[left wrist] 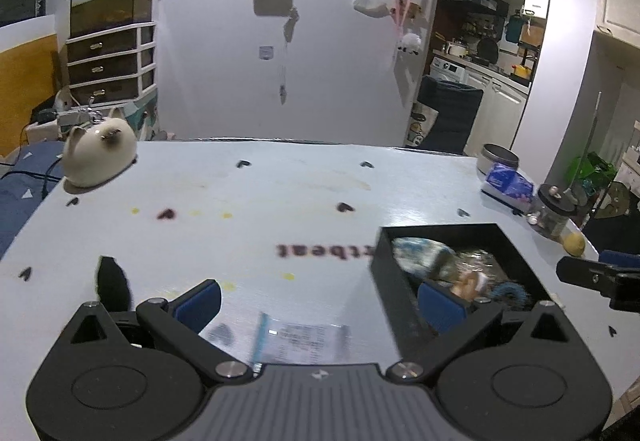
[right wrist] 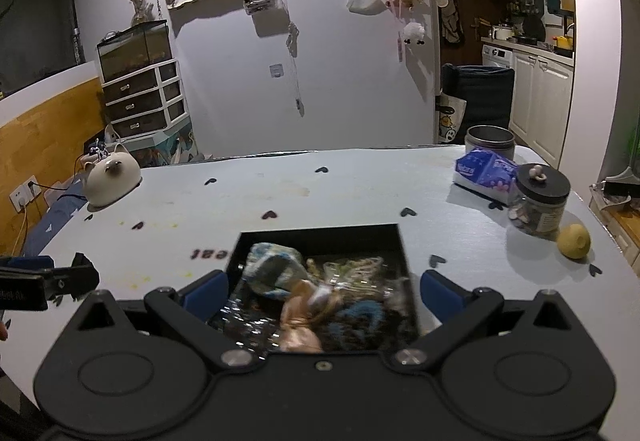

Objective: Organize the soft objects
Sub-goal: 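Withdraw both tools from the box toward the black sock and white packet, then grasp the black sock with the left tool while the right tool grasps the white printed packet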

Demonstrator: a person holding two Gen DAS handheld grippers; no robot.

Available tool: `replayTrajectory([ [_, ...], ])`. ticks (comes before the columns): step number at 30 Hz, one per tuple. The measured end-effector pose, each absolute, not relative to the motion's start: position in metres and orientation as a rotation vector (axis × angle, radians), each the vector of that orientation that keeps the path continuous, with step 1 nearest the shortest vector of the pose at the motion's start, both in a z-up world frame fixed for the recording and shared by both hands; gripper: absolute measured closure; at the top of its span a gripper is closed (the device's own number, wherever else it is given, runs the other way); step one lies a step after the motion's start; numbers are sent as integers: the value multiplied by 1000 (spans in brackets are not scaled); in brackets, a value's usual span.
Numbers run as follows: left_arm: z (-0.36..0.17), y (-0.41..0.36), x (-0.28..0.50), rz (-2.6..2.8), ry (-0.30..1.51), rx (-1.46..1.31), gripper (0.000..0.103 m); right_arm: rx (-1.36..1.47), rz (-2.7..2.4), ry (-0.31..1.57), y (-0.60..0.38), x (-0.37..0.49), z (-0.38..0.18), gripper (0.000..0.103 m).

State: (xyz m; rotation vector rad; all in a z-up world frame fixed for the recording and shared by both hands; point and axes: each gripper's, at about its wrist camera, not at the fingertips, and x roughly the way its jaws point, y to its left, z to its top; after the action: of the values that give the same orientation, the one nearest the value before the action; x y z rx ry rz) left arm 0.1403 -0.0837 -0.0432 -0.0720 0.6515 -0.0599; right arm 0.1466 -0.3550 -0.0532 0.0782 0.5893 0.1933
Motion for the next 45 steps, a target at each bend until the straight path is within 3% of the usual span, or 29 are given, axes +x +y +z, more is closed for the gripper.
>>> replayTrajectory([
  [15,-46,48,167,-71,647,46,0,139,127,592,-237,154,-60,0],
  [24,-83,111,205,-192,740,168,0,196,97,648,-197,153,-73,0],
  [28,-103,134,234,-151,880,-14,1,198,59,667,-190,152,-75,0],
  [32,-122,161,254,-25,980,-348,14,200,31,690,-185,154,-76,0],
  [36,-140,178,262,74,1030,-545,20,198,70,739,-177,166,-80,0],
  [45,-152,172,268,164,1074,-569,27,217,133,944,-148,212,-119,0],
])
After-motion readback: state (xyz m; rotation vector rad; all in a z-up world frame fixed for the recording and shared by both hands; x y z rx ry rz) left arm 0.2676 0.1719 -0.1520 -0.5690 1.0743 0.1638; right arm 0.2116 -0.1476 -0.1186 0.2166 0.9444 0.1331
